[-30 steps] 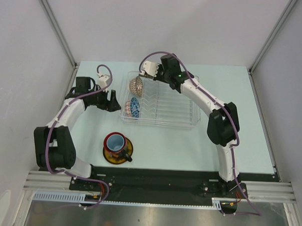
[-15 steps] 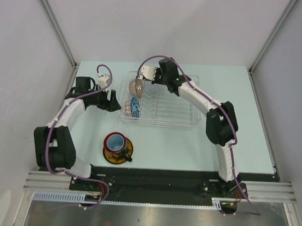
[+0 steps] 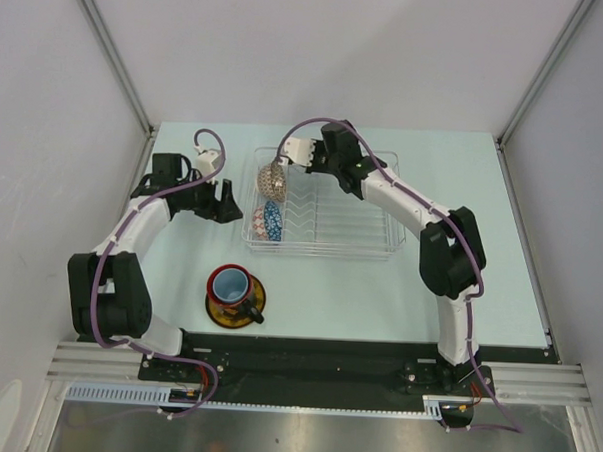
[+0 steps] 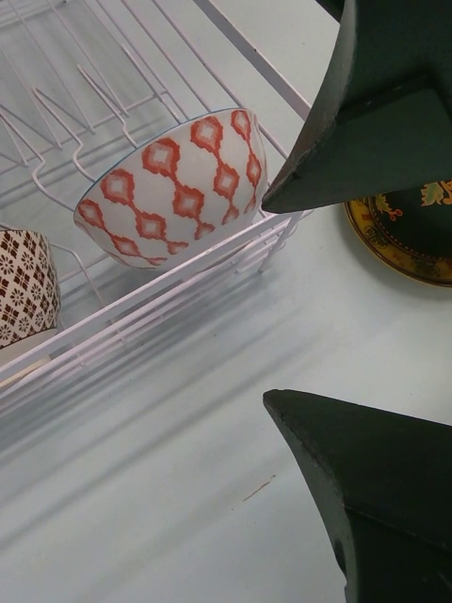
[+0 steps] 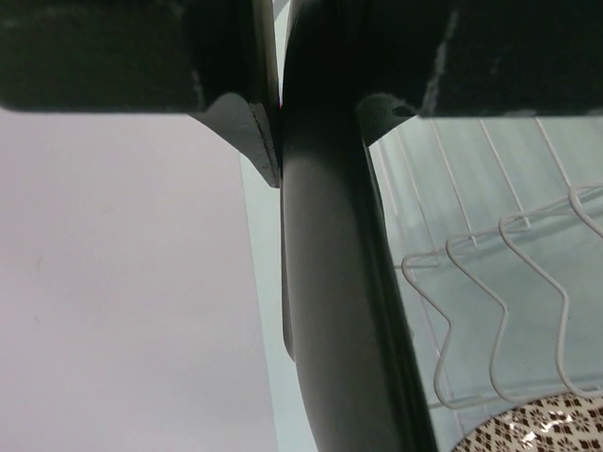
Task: Load the mixed dishes into the dish rack
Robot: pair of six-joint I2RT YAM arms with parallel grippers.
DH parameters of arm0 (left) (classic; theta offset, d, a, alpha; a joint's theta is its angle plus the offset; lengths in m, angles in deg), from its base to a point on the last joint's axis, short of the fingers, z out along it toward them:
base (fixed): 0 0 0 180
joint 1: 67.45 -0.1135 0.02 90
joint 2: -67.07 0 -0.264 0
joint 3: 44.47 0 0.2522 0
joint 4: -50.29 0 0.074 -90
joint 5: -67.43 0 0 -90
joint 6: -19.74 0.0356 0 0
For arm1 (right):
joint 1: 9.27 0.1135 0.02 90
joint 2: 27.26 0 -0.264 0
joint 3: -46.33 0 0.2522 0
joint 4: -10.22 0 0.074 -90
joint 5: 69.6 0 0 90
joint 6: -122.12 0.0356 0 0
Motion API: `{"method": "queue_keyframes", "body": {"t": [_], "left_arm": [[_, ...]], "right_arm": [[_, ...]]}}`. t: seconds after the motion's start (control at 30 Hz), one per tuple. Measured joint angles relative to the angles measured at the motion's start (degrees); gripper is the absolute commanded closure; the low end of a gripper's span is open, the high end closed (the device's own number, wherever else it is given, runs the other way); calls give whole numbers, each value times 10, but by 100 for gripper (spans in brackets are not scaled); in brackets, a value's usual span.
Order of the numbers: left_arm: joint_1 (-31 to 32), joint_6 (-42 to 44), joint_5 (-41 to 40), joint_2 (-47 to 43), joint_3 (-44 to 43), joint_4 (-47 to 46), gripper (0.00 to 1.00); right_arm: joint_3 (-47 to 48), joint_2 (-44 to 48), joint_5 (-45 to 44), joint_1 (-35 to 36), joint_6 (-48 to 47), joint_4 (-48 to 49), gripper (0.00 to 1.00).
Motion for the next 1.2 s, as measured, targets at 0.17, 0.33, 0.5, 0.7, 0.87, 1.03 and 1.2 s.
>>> {"method": "queue_keyframes", "body": {"t": [0.17, 0.33, 0.5, 0.7, 0.87, 1.03, 1.2], "left_arm": [[1, 0, 0, 0, 0, 0, 19], [2, 0, 0, 0, 0, 0, 20], [7, -1, 0, 0, 0, 0, 20], [14, -1, 0, 0, 0, 0, 20], [14, -2, 0, 0, 0, -1, 20], [14, -2, 0, 0, 0, -4, 20], [14, -2, 0, 0, 0, -6, 20]], "right_arm": [[15, 0, -19, -6, 2, -17, 100], [19, 2, -26, -16, 5, -27, 100], [12, 13, -29, -25, 6, -36, 100], [4, 32, -41, -28, 6, -33, 100], [4, 38, -41, -29, 5, -34, 100], [2, 44, -41, -27, 7, -35, 100], [-11, 55, -41, -21, 11, -34, 100]]}}
